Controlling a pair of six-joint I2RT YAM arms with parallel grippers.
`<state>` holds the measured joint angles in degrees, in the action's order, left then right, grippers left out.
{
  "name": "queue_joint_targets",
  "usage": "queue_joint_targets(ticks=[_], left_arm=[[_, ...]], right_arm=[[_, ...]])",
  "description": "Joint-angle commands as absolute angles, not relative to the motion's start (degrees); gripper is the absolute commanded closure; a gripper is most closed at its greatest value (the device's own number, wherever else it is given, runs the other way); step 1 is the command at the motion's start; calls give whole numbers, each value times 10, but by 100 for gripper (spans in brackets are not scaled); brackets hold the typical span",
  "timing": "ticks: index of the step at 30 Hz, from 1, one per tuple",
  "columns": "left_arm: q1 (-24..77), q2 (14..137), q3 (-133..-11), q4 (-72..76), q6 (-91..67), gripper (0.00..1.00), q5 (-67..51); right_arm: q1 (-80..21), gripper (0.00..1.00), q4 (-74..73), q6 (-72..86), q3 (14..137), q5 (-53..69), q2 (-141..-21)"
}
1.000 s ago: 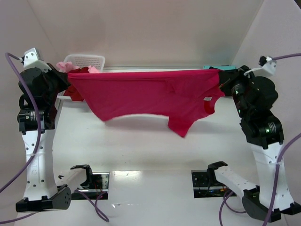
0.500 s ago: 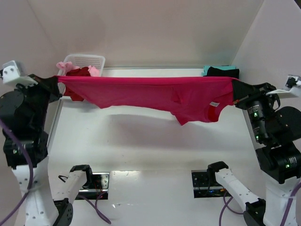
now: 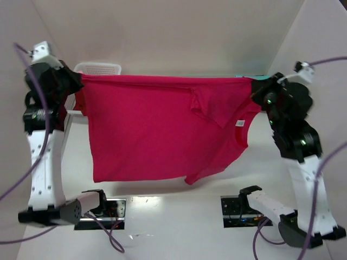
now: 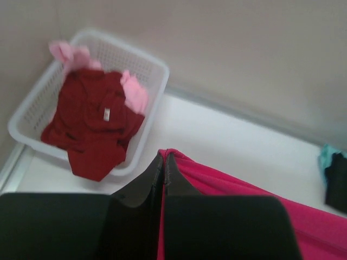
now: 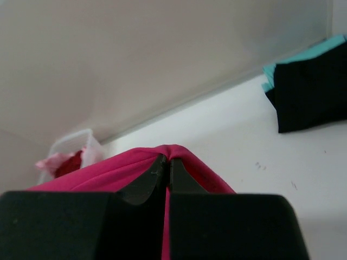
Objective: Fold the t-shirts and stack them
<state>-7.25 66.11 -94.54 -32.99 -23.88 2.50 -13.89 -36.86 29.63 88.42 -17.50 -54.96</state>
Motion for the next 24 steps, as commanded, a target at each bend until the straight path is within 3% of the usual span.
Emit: queue_joint_targets(ticks=[1,13,24], left_arm=[[-77,706,-899,-287,-223,100,21],[-44,897,-803,-156,-229,100,16],[-38,942,-937,-175,-223,100,40]], right_arm=[[-138,100,-313,305,840,-242,-597],[-95,100,-182,332,732,-256,-744],[-89,100,-148,304,849,-237,-788]])
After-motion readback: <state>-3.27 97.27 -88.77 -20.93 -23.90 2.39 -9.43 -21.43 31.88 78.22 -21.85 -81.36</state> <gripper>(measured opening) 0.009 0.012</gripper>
